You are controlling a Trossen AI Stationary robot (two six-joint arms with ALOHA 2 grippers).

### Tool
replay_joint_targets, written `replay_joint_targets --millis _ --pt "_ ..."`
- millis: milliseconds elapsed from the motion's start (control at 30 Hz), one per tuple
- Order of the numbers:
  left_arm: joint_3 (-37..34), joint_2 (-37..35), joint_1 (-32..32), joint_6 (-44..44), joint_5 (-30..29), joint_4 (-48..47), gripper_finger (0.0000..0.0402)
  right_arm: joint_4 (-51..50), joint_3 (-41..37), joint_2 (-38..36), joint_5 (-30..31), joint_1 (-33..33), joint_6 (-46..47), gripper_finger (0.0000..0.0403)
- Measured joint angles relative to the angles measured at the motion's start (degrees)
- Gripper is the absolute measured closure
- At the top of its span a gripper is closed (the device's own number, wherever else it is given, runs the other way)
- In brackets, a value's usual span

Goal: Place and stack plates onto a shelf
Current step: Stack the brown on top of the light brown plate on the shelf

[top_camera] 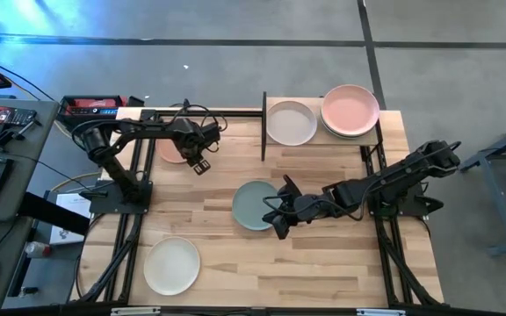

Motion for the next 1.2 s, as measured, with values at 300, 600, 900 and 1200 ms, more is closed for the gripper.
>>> replay_joint_targets --millis 300,600,900,1200 --pt "0.0 1.3 0.3 1.6 -0.3 1.1 0.0326 0.0 0.0 0.0 0.0 0.0 1.0 0.0363" --pt "0.0 1.3 0.7 3.5 -0.3 1.1 0.0397 0.0 0.0 0.0 0.0 0.0 2.0 0.0363" --pt "0.0 0.0 -1.1 7.3 2.4 -4.2 0.0400 1.3 0.0 0.0 2.6 0.0 2.2 0.0363" --pt "0.0 -6.6 -6.8 7.7 1.6 -12.2 0.0400 10.7 0.0 0.0 7.6 -3.2 0.1 0.0363"
